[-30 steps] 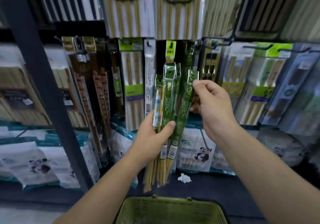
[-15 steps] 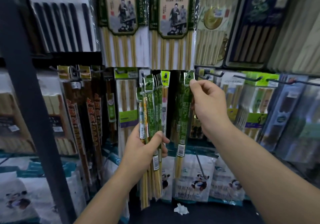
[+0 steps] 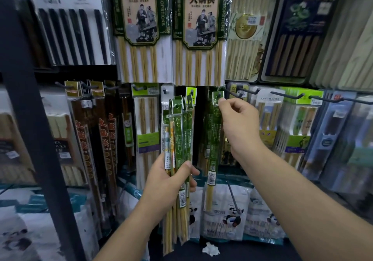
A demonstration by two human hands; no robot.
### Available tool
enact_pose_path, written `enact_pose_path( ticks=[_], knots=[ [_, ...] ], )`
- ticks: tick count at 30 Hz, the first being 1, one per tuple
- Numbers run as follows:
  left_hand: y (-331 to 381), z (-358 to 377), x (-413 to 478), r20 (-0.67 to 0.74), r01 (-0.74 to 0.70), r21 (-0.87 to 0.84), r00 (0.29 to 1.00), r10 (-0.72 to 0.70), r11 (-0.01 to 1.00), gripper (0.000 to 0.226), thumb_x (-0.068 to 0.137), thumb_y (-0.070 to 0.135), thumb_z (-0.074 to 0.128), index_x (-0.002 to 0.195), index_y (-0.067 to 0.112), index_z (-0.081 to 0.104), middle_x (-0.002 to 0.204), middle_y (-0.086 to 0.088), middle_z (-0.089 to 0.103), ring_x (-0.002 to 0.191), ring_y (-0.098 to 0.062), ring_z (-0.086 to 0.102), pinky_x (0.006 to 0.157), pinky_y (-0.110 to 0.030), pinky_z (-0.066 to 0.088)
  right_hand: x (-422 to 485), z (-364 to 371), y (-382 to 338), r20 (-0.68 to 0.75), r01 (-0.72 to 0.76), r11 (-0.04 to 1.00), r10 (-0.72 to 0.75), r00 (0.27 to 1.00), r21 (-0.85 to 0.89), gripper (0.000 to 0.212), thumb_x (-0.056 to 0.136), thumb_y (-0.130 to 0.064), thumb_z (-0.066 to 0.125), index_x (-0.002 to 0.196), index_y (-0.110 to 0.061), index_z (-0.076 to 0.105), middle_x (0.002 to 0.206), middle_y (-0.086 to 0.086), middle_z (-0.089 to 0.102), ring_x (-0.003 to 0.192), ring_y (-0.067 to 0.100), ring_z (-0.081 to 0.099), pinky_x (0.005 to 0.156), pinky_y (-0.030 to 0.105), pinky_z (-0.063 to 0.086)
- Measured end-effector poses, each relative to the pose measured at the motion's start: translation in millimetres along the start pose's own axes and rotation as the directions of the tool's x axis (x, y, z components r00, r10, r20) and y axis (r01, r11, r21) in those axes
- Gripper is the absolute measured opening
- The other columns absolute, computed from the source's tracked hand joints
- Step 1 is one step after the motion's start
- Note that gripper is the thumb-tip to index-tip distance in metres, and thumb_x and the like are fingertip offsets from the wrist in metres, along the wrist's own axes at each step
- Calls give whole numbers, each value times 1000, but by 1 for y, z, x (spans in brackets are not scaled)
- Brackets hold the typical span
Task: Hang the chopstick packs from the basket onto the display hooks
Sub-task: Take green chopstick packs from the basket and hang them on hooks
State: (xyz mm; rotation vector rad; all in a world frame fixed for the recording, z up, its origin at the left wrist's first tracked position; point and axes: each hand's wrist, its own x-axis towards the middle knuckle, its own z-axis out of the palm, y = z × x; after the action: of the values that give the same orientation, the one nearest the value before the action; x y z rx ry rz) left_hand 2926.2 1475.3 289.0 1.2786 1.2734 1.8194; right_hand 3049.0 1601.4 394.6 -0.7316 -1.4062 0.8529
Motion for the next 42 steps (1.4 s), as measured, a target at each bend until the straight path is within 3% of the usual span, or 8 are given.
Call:
enact_pose_path(
  ticks=[5, 14, 17, 22, 27, 31, 35, 42],
  knots=[
    [1, 1, 1, 19, 27, -9, 999, -27, 1000, 13, 100, 12, 64, 112, 10, 58, 93, -9, 79, 67, -28, 71, 62, -32, 60, 10, 11, 9, -48, -21, 999, 19, 999, -36, 32, 100, -30, 61, 79, -7, 69, 62, -3, 55, 54, -1, 50, 51, 1, 39],
    [-2, 0, 2, 6, 82, -46, 997, -82, 996, 21, 100, 16, 66, 119, 14, 58, 99, -5, 80, 74, -24, 76, 65, -33, 62, -8, 12, 6, -117, -141, 990, 141, 983, 1, 14, 96, -31, 68, 92, -17, 66, 83, -5, 63, 77, 7, 59, 62, 15, 41],
    [-2, 2, 2, 3, 73, -42, 997, -73, 996, 19, 99, 14, 67, 118, 16, 61, 99, -4, 80, 74, -25, 76, 65, -34, 62, -26, 11, -3, 62, -166, 982, 161, 985, 88, 16, 98, -33, 64, 89, -22, 71, 74, -11, 68, 71, 1, 62, 62, 19, 47],
    [-5, 3, 1, 19, 50, -61, 999, -49, 997, 21, 96, 15, 71, 114, 25, 66, 102, -7, 79, 79, -29, 77, 68, -35, 63, -42, 14, -13, 187, 31, 999, -29, 982, -9, 16, 97, -30, 66, 82, -27, 70, 62, -17, 59, 62, -1, 54, 62, 24, 47],
    [-10, 2, 2, 18, 124, -96, 992, -123, 988, 18, 86, 34, 76, 104, 36, 72, 109, -2, 79, 98, -28, 77, 88, -46, 59, -38, 8, -17, 126, -29, 999, 25, 992, 27, 22, 100, -26, 63, 79, -21, 69, 59, -11, 47, 60, 9, 45, 62, 32, 43],
    [-11, -2, 4, -77, 149, -38, 986, -151, 988, 18, 93, 29, 76, 110, 23, 72, 101, 6, 80, 93, -10, 76, 79, -30, 60, -32, 2, -22, 77, -54, 995, 48, 996, 80, 26, 101, -27, 60, 78, -19, 70, 65, 0, 45, 62, 12, 42, 59, 31, 40],
    [-5, 1, 1, -29, 161, -195, 985, -170, 967, 19, 99, 13, 66, 116, 4, 62, 96, -12, 80, 85, -27, 78, 69, -32, 63, -24, 0, -24, 38, -74, 993, 70, 997, 97, 27, 102, -27, 59, 79, -15, 69, 60, -5, 41, 58, 10, 39, 58, 29, 38],
    [-4, 3, -1, -18, 152, -200, 987, -159, 968, 20, 100, 12, 64, 117, 2, 61, 96, -15, 79, 86, -29, 78, 71, -37, 64, -15, -1, -22, 20, -85, 992, 84, 996, 98, 31, 102, -25, 59, 79, -5, 64, 52, -11, 30, 50, 9, 29, 59, 26, 39]
  ],
)
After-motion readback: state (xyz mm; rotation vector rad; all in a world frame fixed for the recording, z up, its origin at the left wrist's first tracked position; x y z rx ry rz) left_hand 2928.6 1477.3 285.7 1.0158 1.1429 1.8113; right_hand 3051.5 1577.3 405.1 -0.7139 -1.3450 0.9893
